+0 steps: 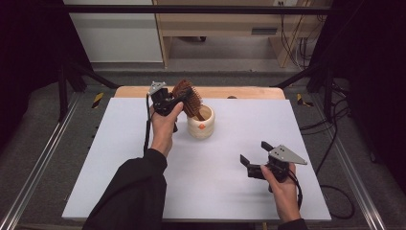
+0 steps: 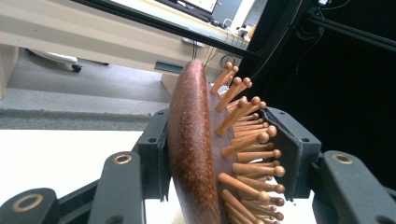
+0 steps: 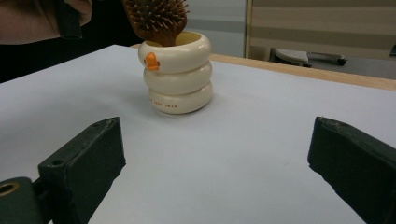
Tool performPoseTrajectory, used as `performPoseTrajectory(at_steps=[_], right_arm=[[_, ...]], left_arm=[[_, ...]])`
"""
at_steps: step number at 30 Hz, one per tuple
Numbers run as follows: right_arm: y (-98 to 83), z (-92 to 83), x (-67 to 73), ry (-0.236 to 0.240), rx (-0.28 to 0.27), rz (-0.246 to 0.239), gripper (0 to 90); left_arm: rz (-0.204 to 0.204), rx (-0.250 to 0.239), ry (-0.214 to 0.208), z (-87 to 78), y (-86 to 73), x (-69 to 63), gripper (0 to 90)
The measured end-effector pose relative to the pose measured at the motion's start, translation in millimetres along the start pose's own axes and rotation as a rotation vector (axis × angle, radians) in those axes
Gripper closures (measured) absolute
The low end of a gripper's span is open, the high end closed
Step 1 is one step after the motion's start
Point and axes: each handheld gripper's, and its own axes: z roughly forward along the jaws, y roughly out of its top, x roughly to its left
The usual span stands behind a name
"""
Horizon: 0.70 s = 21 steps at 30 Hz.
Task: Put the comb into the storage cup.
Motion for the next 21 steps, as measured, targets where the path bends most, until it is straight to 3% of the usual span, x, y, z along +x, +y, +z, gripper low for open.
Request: performPoseTrajectory(at_steps=[21], right_arm=[[-0.5,0.7,0.6,0.004,0.005,0.001,4.0]], left_arm=[[-0.007,0.008,0.018,-0.6,-0.5,0.2,43.2]])
